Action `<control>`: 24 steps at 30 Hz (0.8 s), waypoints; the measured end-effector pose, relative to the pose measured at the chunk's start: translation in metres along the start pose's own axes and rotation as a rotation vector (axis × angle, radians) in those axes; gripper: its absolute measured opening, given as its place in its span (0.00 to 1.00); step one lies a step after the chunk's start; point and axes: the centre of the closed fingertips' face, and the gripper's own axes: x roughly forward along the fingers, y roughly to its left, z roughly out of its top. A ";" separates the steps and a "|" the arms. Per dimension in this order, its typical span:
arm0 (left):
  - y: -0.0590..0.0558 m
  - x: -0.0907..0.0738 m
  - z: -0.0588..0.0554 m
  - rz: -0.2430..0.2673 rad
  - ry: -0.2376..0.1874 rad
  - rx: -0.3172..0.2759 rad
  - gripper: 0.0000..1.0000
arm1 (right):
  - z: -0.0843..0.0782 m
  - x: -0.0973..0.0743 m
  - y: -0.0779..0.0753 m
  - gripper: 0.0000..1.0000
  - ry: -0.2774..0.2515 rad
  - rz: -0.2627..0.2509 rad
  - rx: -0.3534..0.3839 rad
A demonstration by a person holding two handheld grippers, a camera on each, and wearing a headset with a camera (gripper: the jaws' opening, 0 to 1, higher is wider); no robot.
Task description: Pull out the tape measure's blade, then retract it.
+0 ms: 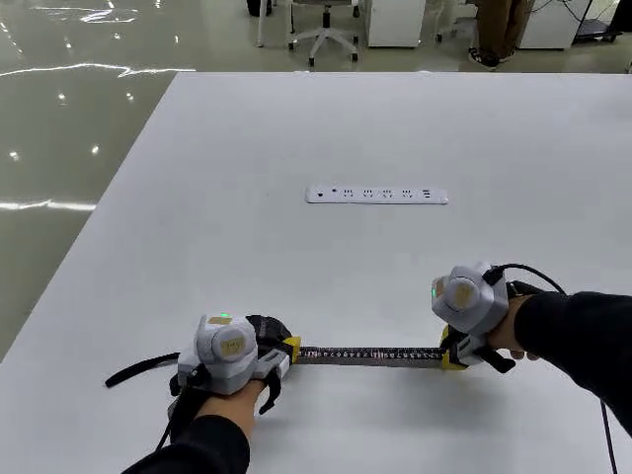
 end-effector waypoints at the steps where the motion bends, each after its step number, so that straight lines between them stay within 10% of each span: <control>1: 0.000 0.000 -0.001 0.005 0.015 0.009 0.61 | 0.000 0.000 0.000 0.11 0.000 -0.001 0.000; 24: 0.001 0.001 -0.003 -0.023 0.033 -0.025 0.60 | 0.005 0.000 0.000 0.11 -0.027 -0.024 0.062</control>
